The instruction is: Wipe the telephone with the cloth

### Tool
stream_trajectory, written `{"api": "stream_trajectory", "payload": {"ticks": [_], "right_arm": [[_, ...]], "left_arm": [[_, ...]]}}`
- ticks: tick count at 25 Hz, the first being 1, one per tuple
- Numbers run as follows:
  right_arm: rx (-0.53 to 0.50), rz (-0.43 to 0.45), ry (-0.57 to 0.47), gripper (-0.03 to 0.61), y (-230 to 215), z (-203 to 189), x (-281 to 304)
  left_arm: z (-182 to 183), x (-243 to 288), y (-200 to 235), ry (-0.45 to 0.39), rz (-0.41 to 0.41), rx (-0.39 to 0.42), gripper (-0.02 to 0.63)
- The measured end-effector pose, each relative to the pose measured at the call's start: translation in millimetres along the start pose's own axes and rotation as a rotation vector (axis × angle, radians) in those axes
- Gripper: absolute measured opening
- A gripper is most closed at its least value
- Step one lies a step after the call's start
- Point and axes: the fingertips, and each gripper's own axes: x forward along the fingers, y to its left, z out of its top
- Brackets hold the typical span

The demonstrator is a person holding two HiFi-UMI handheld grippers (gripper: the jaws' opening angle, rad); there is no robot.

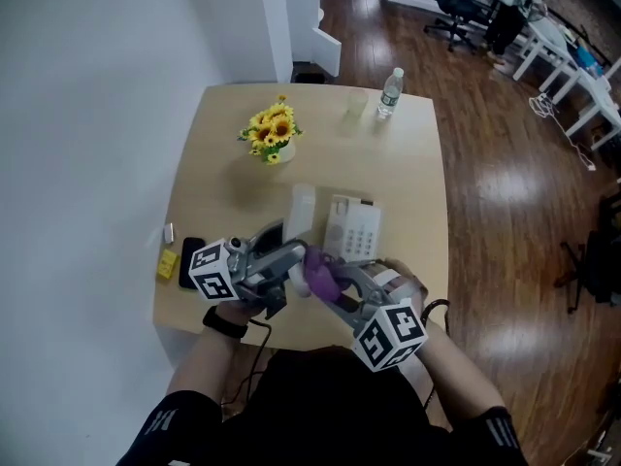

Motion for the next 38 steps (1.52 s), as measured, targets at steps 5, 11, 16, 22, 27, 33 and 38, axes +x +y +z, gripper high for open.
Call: {"api": "stream_trajectory", "payload": {"ticks": [5,11,16,22,27,33,38], "right_arm": [[-0.025,0.044,0.026,0.13,23.9,0.3,9.9],[-0.049,0.124,0.034,0.13,43.8,-4.6,7.7],[0.033,-0.01,0.008,0.13,-5.5,4.3,2.3],[-0.02,0.084,0.015,0.13,26.7,4.5,15.9],[0.05,0.184,-0.002,0.13,57.8,-15.5,30.0],[0.286,0.006,0.081,0.13,-11.0,-96.6,55.3],[0.403,-0.074,0.196,0.13,-76.2,-172.3,86.0]], "left_arm": [[-4.4,-2.3,2.0,0.008,0.017,-0.001,0.215],[4.6,-9.4,3.2,-0.047,0.016,-0.025,0.215],[1.5,-6.4,-1.6,-0.037,0.001,-0.026,0.215],[0.6,-12.4,3.3,-0.027,0.033,-0.02,0.215],[-5.1,-23.5,14.9,0.001,0.101,-0.008,0.215],[-30.7,-39.6,41.1,0.091,0.256,0.003,0.215],[-45.6,-51.3,56.0,0.124,0.323,-0.024,0.215]]}}
